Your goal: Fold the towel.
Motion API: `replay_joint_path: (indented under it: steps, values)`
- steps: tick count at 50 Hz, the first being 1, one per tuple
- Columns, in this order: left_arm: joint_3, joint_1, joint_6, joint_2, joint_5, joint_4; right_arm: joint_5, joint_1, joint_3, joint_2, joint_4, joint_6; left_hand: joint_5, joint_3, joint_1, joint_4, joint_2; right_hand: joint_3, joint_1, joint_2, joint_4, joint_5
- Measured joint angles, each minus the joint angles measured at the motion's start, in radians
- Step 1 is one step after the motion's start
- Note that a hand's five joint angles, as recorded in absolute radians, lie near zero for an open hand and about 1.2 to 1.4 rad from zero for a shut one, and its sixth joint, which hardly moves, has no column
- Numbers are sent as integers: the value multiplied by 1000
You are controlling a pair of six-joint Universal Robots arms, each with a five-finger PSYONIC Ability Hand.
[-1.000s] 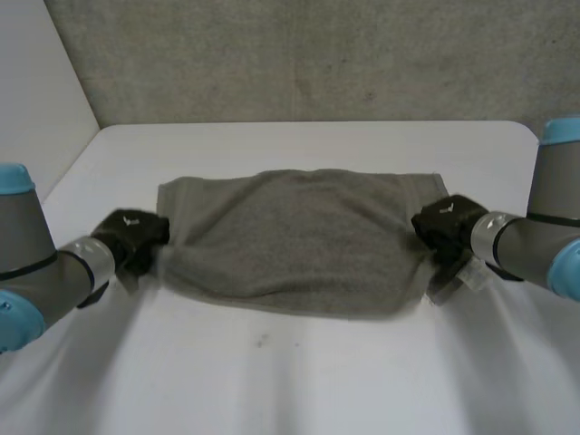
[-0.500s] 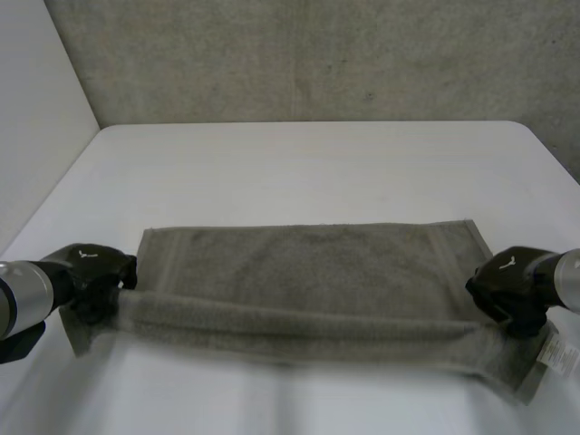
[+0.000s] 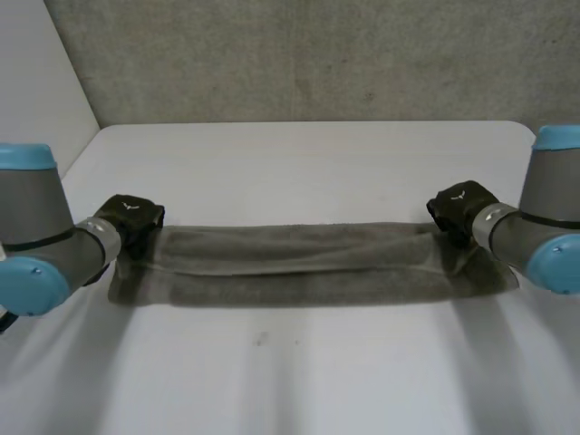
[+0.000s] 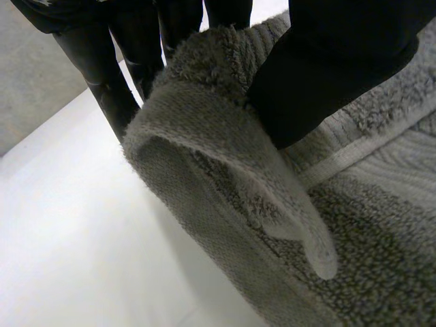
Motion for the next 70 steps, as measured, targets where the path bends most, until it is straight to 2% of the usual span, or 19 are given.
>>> replay_joint_path:
  steps: [10,11,12,13,14,16,18,22,29,31,35,39,49,56,59,61,63,66,70]
  values:
    - [65,-3,5,-91,-40,64,51,18,-66,72,-139,0,0,0,0,0,0,0,0,0,0,0]
    - [64,-4,5,-93,-39,77,54,18,-74,77,-149,0,-130,-163,-114,-147,-164,-181,-174,-183,-182,-173]
    - [64,-4,5,-93,-39,77,54,18,-74,77,-149,0,-130,-163,-114,-147,-164,-181,-174,-183,-182,-173]
    - [61,-7,5,-93,-39,93,56,18,-79,79,-155,1,-248,-259,-241,-262,-260,-302,-263,-305,-281,-266]
    - [60,-8,5,-92,-38,101,60,18,-83,81,-161,2,-400,-438,-395,-418,-441,-617,-544,-623,-598,-570]
    - [55,-16,5,-82,-39,130,79,18,-92,80,-176,5,-745,-779,-736,-767,-780,-864,-730,-859,-864,-793]
    - [53,-21,3,-71,-39,147,92,18,-95,77,-185,9,-838,-861,-831,-865,-877,-957,-776,-936,-952,-852]
    - [41,-30,-2,-16,-40,187,128,18,-86,36,-206,44,-982,-1008,-963,-1009,-1010,-977,-782,-950,-963,-861]
    - [-3,-29,0,77,-38,209,117,9,-19,-63,-208,102,-998,-1021,-975,-1022,-1022,-977,-782,-950,-963,-861]
    - [-42,-24,4,125,-35,207,78,4,51,-141,-199,119,-994,-1003,-963,-1006,-1003,-977,-782,-950,-963,-861]
    - [-88,-18,8,169,-33,190,35,-2,107,-196,-175,124,-920,-931,-887,-931,-930,-974,-782,-948,-962,-861]
    - [-159,9,11,225,-30,108,-48,-52,193,-266,-65,123,-758,-768,-719,-769,-764,-755,-587,-742,-761,-675]
    - [-174,67,58,181,-26,-187,-106,-136,251,-270,162,116,-630,-640,-595,-640,-640,-319,-168,-303,-323,-265]
    - [-139,71,110,99,-29,-187,-120,-135,248,-218,163,116,-626,-635,-593,-638,-635,-280,-134,-275,-283,-224]
    - [-125,71,115,77,-29,-165,-122,-132,237,-192,158,115,-642,-653,-601,-652,-654,-282,-134,-275,-285,-224]
    - [-98,71,117,43,-30,-126,-123,-127,206,-145,141,116,-751,-759,-692,-764,-772,-466,-291,-448,-452,-352]
    - [-84,71,117,28,-31,-106,-122,-124,187,-125,124,119,-826,-838,-778,-842,-839,-731,-558,-707,-736,-638]
    - [-54,70,116,3,-33,-59,-115,-119,151,-92,54,137,-972,-995,-963,-998,-996,-951,-753,-927,-954,-843]
    - [-33,69,112,-9,-36,-8,-104,-116,131,-80,-36,169,-999,-1034,-989,-1035,-1035,-978,-779,-948,-965,-861]
